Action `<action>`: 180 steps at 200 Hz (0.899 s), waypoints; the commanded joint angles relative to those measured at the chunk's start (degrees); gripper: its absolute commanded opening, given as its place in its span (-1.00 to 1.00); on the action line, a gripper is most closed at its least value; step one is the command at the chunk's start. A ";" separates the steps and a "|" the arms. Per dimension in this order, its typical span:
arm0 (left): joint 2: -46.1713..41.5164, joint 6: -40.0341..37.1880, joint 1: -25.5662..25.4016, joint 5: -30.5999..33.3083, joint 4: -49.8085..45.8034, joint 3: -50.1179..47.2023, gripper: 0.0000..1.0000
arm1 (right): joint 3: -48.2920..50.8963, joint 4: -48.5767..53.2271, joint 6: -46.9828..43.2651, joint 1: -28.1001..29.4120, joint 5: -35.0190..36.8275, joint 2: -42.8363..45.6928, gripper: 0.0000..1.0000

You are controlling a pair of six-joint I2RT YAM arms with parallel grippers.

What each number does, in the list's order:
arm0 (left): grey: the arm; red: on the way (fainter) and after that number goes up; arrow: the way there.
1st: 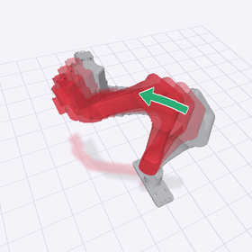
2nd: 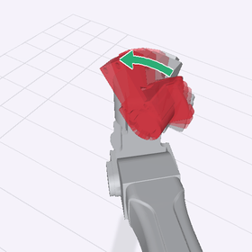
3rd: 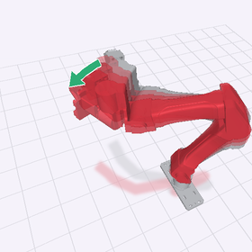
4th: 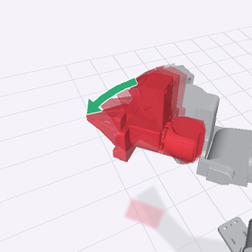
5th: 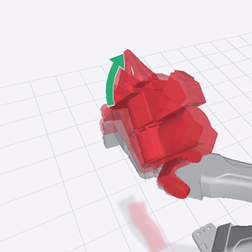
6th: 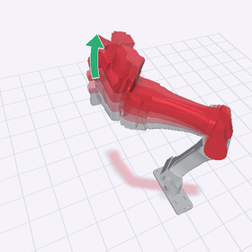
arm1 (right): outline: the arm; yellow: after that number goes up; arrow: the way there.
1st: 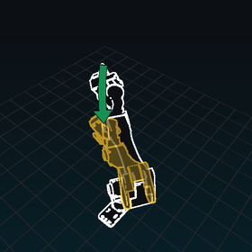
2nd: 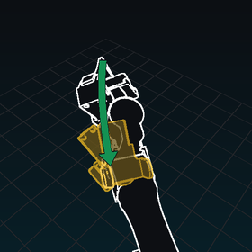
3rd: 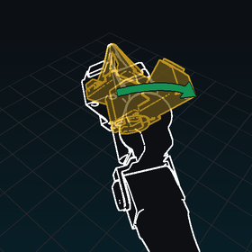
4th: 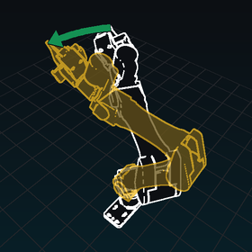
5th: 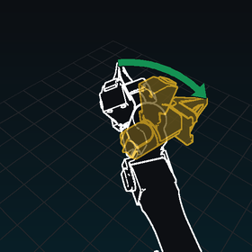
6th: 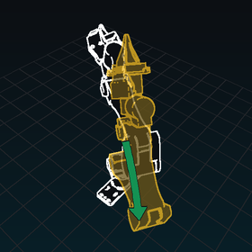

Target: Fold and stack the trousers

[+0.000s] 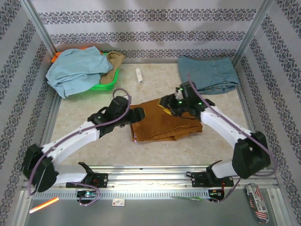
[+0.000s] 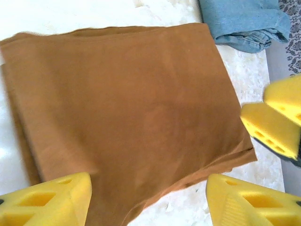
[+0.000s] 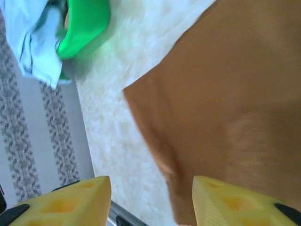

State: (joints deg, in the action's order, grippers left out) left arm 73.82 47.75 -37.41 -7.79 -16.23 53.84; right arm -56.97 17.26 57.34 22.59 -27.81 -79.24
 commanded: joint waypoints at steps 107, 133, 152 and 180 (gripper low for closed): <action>21.89 1.37 1.99 -2.89 31.46 -17.11 -0.32 | 20.49 0.43 -15.04 -27.99 -6.19 -9.12 -1.00; 21.54 -2.03 3.33 -5.26 33.05 -20.62 -0.19 | 20.32 3.15 -16.18 -29.31 -5.67 -7.19 -0.99; 21.16 -4.50 3.57 -8.61 33.28 -20.90 -0.07 | 19.44 4.87 -18.07 -29.53 -7.13 -5.39 -0.97; 18.78 -6.22 3.57 -12.47 30.70 -19.34 0.14 | 17.56 10.43 -19.20 -27.23 -7.84 3.57 -0.90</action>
State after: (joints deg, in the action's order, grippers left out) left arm 93.19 44.95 -35.00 -17.61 23.07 35.81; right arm -38.00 20.91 40.80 -6.11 -36.38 -83.00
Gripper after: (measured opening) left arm 0.538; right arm 0.050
